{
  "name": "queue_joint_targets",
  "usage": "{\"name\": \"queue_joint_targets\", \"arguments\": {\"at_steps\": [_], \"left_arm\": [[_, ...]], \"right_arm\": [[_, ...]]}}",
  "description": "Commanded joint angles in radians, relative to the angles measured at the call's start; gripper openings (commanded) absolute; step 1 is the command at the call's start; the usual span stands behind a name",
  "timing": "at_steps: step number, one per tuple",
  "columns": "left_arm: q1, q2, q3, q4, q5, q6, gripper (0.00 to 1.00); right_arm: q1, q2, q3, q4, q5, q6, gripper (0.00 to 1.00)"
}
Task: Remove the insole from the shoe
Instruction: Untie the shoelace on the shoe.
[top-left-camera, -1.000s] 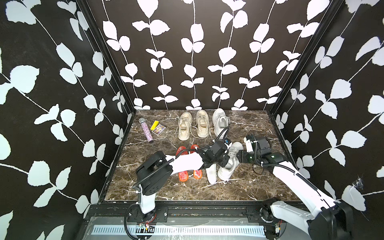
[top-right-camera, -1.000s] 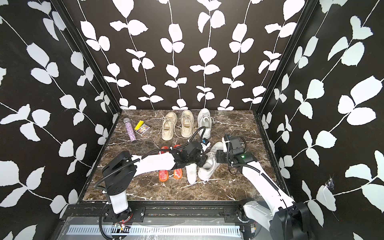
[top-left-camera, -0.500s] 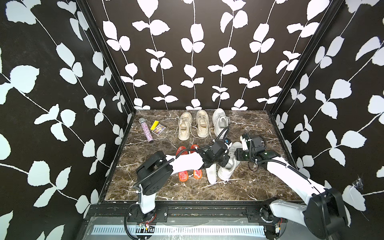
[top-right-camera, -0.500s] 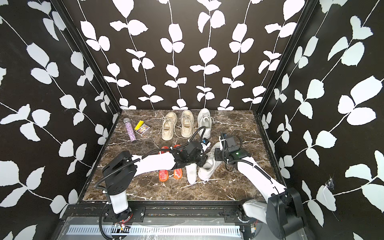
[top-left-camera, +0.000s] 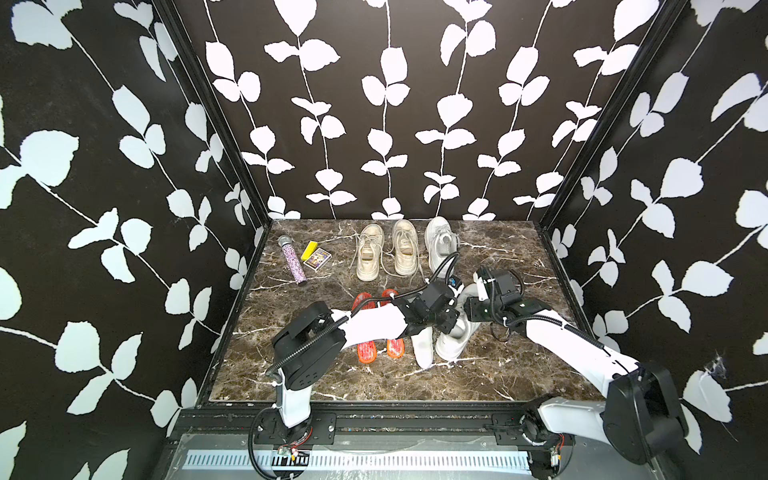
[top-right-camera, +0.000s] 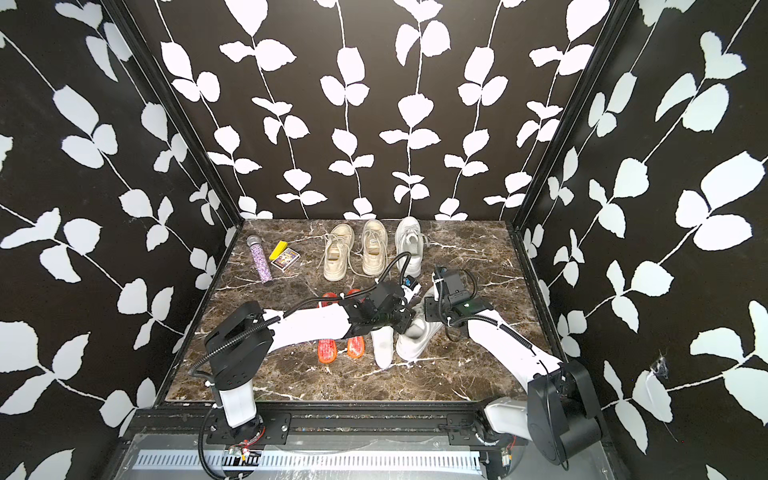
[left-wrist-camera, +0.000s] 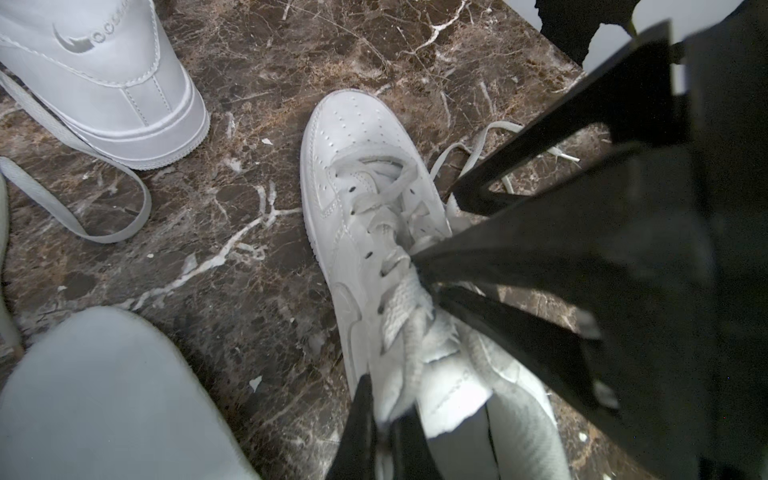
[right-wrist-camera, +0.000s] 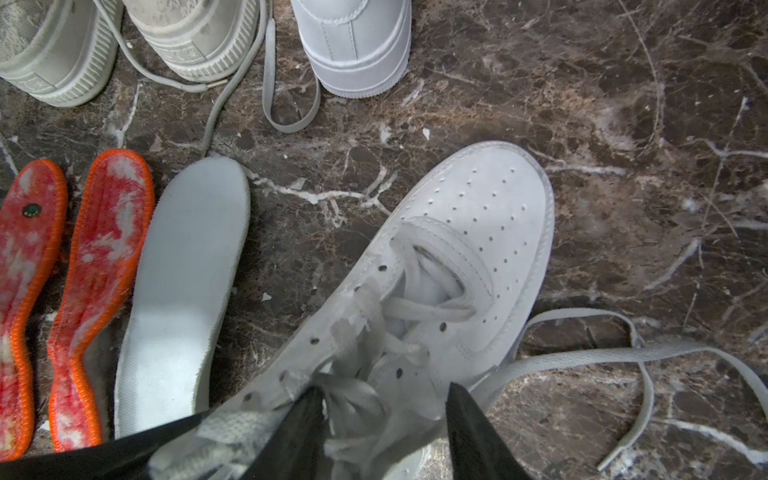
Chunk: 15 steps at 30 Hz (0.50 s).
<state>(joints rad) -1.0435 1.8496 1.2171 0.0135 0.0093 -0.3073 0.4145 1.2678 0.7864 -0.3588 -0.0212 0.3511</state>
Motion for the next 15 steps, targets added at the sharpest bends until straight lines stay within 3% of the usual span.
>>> {"name": "queue_joint_targets", "arguments": {"at_steps": [1,7,15], "left_arm": [[0.0,0.001,-0.008,0.023,0.014,-0.019,0.0],[0.0,-0.006,-0.02,0.021,-0.003,-0.019,0.0],[0.0,-0.002,-0.008,0.022,0.002,-0.017,0.0]], "right_arm": [[0.012,0.009,0.022,-0.056,0.053,-0.006,0.47],[0.017,-0.047,0.03,-0.121,0.028,0.009,0.45],[0.025,-0.01,0.04,-0.152,0.036,0.031,0.45]]}}
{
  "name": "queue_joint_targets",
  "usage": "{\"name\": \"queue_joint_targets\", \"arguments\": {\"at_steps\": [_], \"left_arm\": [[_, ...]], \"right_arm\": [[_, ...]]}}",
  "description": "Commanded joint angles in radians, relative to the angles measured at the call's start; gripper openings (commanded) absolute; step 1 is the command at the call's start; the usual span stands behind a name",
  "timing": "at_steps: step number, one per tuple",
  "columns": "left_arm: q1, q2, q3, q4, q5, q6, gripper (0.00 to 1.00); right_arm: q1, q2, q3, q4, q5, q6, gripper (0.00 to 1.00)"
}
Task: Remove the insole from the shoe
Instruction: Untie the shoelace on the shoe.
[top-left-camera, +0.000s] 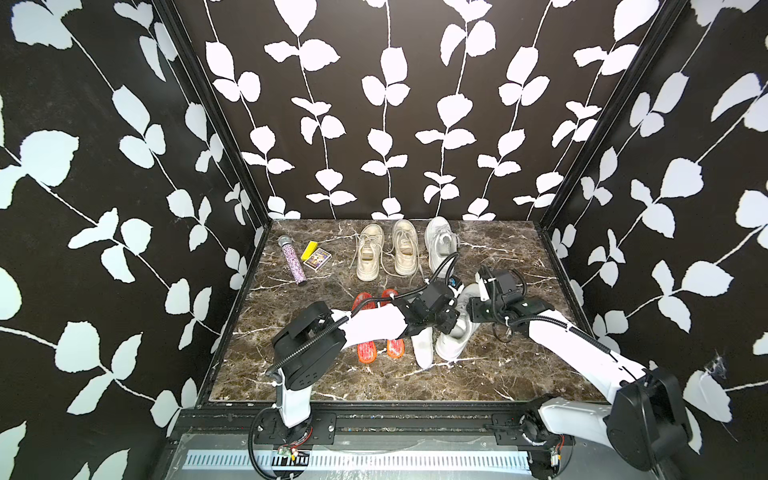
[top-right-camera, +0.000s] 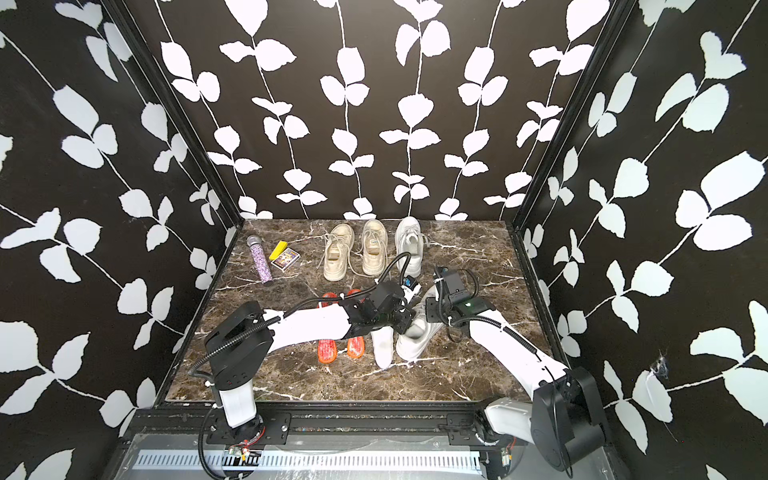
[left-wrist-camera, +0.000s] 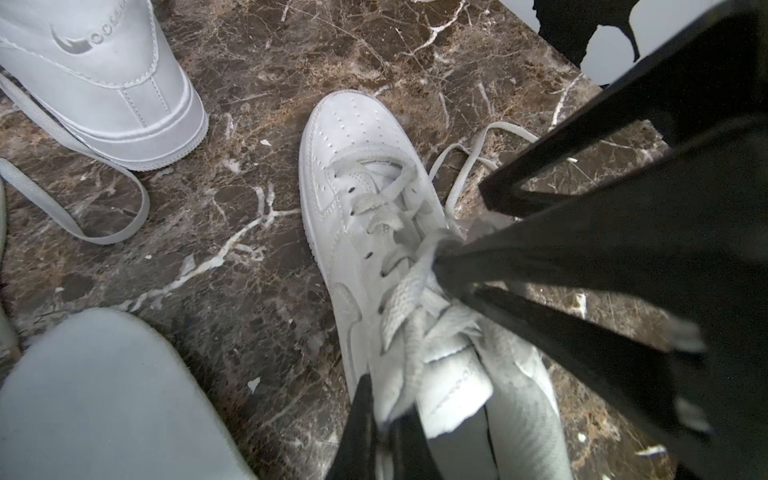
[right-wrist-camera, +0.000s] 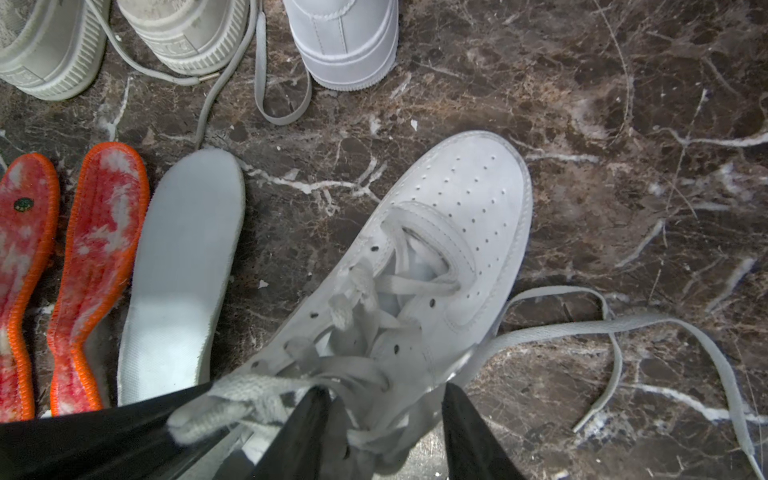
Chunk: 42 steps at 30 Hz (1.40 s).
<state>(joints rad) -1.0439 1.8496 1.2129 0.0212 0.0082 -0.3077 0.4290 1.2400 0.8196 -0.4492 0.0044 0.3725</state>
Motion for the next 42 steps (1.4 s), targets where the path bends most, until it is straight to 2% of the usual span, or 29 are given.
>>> {"name": "queue_joint_targets", "arguments": {"at_steps": [1,8,12,22,31,42], "left_arm": [[0.001,-0.004,-0.005,0.014,0.004,-0.016,0.0],[0.001,-0.013,-0.013,0.008,0.006,-0.01,0.0],[0.001,-0.016,-0.016,0.013,0.017,-0.011,0.0],[-0.007,-0.005,-0.02,0.042,0.055,-0.02,0.0],[-0.025,-0.006,-0.02,0.062,0.088,-0.002,0.0],[-0.063,-0.013,-0.014,0.103,0.142,0.036,0.0]], "right_arm": [[0.011,0.027,0.004,-0.059,0.025,0.01,0.45],[0.011,0.056,0.013,-0.04,0.099,0.023,0.4],[0.011,0.077,0.021,-0.035,0.187,0.033,0.35],[0.01,0.125,0.064,0.017,0.313,0.051,0.37],[0.003,0.078,0.091,0.028,0.37,0.069,0.48],[-0.042,0.073,0.061,0.121,0.29,0.107,0.61]]}}
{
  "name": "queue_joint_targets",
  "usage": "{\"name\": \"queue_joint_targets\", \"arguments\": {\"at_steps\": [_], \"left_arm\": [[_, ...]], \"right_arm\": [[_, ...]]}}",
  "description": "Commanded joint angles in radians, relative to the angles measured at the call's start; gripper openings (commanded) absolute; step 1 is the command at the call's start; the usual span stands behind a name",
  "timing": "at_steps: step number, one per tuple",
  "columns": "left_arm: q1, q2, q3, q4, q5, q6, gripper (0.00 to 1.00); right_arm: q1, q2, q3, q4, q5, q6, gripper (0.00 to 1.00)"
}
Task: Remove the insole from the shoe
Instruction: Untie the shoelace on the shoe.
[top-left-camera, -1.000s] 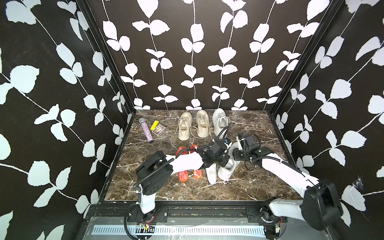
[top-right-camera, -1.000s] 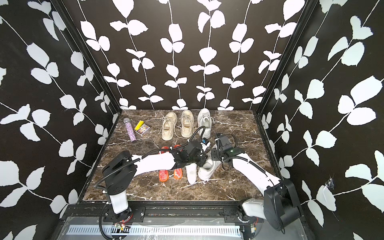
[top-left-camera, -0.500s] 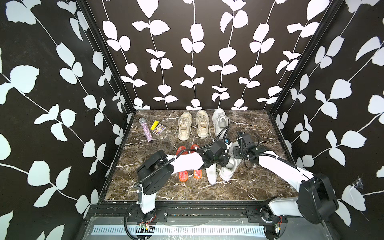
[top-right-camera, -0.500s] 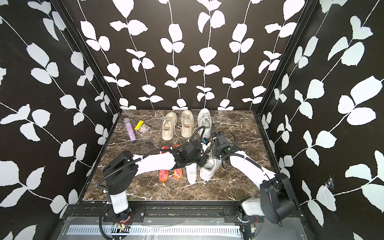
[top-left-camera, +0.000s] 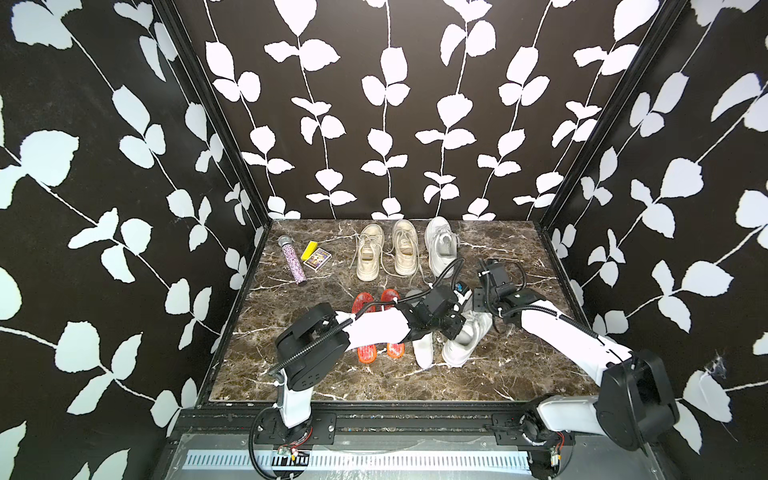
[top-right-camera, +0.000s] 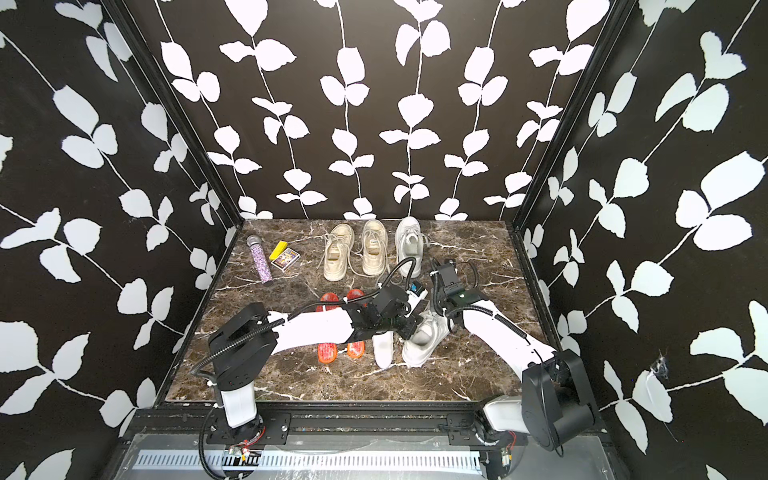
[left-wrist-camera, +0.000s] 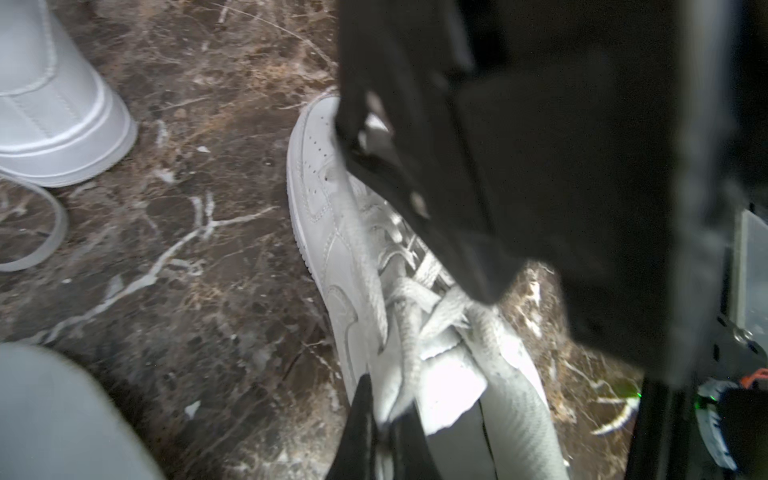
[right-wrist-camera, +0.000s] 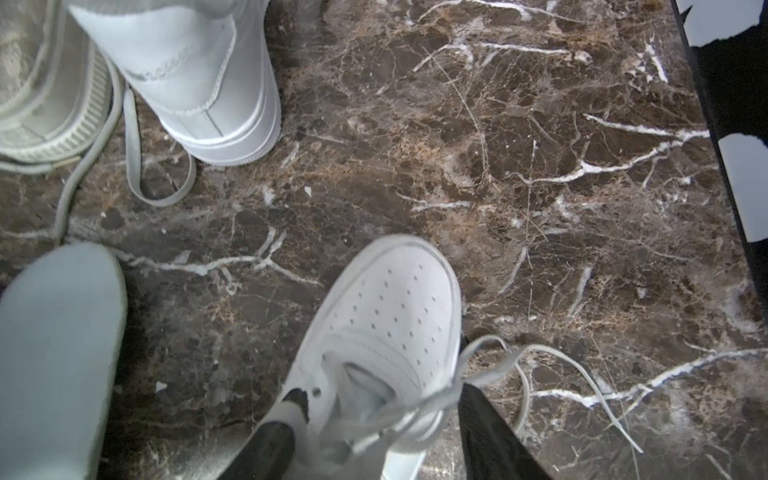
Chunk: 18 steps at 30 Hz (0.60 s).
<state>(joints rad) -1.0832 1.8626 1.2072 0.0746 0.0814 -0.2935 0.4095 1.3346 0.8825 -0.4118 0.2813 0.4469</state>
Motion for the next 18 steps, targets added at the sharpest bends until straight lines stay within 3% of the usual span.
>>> {"name": "queue_joint_targets", "arguments": {"at_steps": [1,10,18], "left_arm": [[-0.027,-0.029,-0.011,0.057,0.073,0.027,0.0],[-0.046,-0.048,-0.02,0.08,0.092,0.053,0.0],[-0.049,-0.066,-0.034,0.081,0.094,0.065,0.0]], "right_arm": [[-0.032,-0.023,-0.007,0.092,0.001,0.037,0.63],[-0.152,0.037,-0.025,0.147,-0.053,0.089,0.72],[-0.285,0.165,0.082,0.14,-0.063,0.133,0.76]]}}
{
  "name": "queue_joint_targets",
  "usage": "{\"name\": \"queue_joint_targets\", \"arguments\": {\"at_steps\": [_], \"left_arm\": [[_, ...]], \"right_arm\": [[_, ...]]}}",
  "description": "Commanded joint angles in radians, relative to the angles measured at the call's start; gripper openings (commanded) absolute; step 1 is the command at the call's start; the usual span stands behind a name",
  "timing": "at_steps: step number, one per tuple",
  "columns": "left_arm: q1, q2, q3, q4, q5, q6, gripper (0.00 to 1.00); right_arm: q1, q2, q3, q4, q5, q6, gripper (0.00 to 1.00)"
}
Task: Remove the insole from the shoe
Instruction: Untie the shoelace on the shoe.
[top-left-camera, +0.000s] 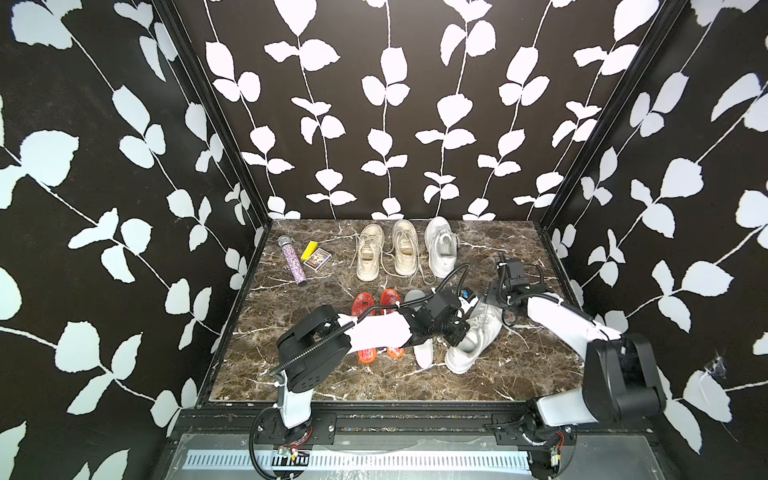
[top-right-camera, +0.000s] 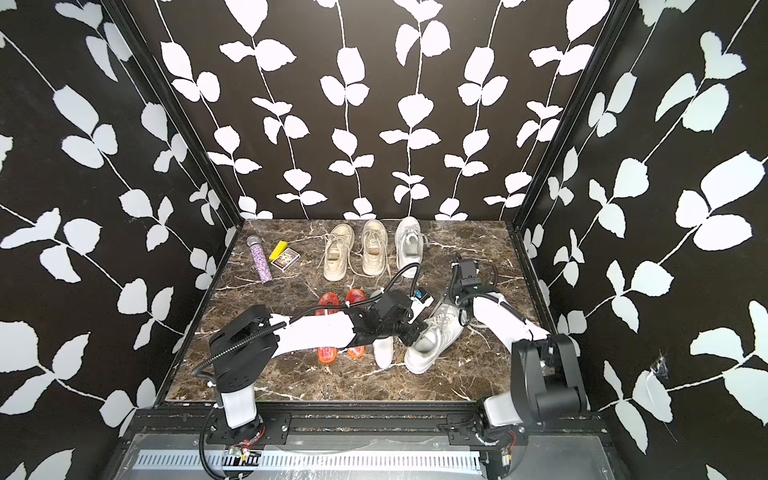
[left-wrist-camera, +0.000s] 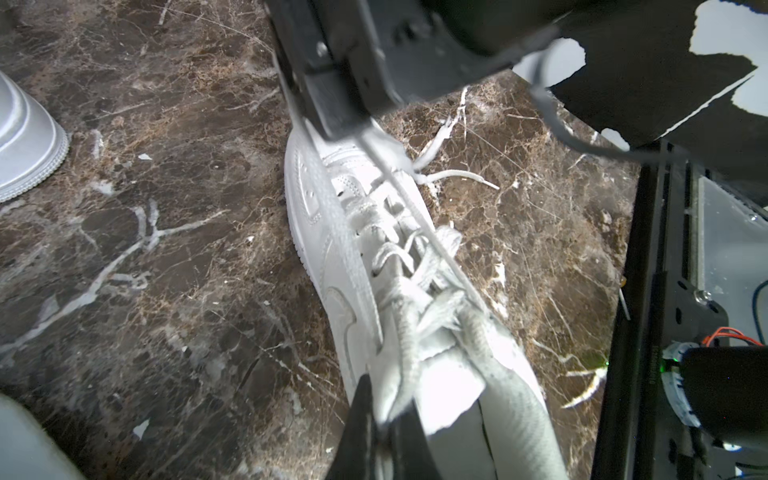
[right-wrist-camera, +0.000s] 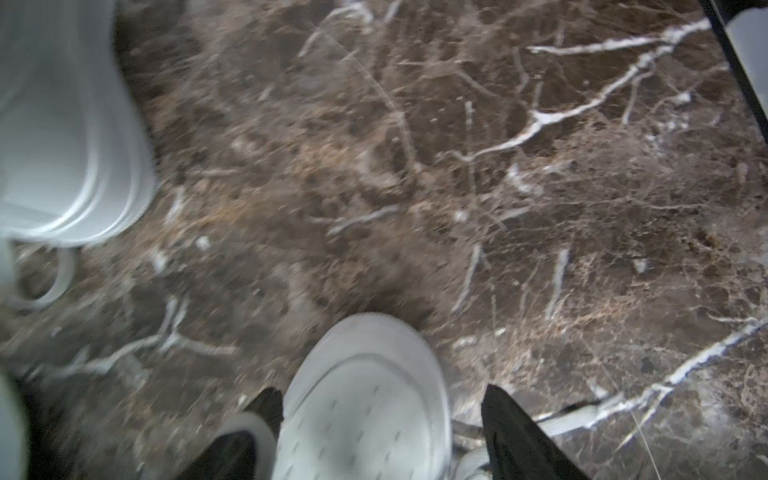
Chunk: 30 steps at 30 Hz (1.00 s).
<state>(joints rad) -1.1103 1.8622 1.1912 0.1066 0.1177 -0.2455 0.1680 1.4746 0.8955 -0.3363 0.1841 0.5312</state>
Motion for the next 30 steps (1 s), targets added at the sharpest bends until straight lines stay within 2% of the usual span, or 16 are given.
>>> {"name": "queue_joint_targets", "arguments": {"at_steps": [1,9,16,19,22,25,30], "left_arm": [[-0.022,-0.068,-0.02,0.049,0.056,0.018,0.0],[-0.022,-0.112,-0.078,0.067,0.053,0.018,0.0],[-0.022,-0.149,-0.123,0.08,0.032,0.02,0.0],[-0.019,-0.16,-0.143,0.131,0.051,0.008,0.0],[-0.02,-0.137,-0.095,0.081,0.033,0.019,0.0],[-0.016,-0.118,-0.046,0.047,-0.003,0.027,0.0],[0.02,-0.108,-0.032,0.111,-0.008,-0.032,0.0]], "right_arm": [[-0.056,0.039,0.085,0.066,0.037,0.054,0.76],[-0.116,0.162,0.286,0.013,0.083,0.057,0.81],[-0.143,0.179,0.355,-0.025,0.112,0.037,0.84],[-0.148,0.162,0.344,0.0,0.038,0.016,0.85],[-0.147,0.135,0.322,-0.001,-0.059,0.022,0.84],[-0.139,0.024,0.243,-0.003,-0.147,0.027,0.84],[-0.122,-0.18,0.066,-0.026,-0.296,0.001,0.81]]}}
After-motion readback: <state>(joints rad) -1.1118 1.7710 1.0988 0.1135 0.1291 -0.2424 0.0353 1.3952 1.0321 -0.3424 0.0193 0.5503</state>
